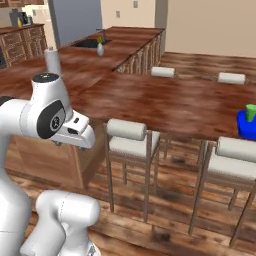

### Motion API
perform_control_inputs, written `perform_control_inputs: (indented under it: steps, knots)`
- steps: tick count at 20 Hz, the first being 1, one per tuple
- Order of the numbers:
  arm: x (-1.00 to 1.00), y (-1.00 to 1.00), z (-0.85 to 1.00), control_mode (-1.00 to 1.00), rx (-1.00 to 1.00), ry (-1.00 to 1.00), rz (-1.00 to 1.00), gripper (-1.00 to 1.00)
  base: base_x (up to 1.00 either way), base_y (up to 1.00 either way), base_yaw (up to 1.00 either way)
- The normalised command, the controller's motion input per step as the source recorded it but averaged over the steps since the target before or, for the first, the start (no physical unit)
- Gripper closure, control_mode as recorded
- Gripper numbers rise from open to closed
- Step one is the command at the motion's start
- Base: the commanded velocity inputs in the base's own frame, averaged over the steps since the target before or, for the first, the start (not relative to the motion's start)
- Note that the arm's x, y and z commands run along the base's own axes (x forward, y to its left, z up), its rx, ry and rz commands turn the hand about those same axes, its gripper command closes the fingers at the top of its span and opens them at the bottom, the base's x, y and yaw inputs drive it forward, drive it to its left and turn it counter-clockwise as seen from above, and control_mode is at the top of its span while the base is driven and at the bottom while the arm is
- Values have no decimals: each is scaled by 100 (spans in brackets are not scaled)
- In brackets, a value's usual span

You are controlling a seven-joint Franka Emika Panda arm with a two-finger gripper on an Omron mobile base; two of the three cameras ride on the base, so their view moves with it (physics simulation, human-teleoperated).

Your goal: There is a tray on the dining counter. Grab the cup, mug, and pitcher and place them on the tray. The pitcher may be placed next to the tray if it cannot fit the tray.

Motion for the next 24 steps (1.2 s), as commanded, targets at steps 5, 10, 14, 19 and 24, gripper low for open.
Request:
perform_control_inputs:
  steps: [5, 10, 14, 19, 24]
  knots:
    - [0, 0, 0, 100, 0, 0, 0, -100, 48, 100, -2]
    - [0, 0, 0, 100, 0, 0, 0, -100, 14, 100, 0]
    - [0, 0, 0, 100, 0, 0, 0, -100, 3, 100, 0]
    - [0, 0, 0, 100, 0, 0, 0, -100, 9, 100, 0]
    - [0, 0, 0, 100, 0, 0, 0, -100, 45, 100, 0]
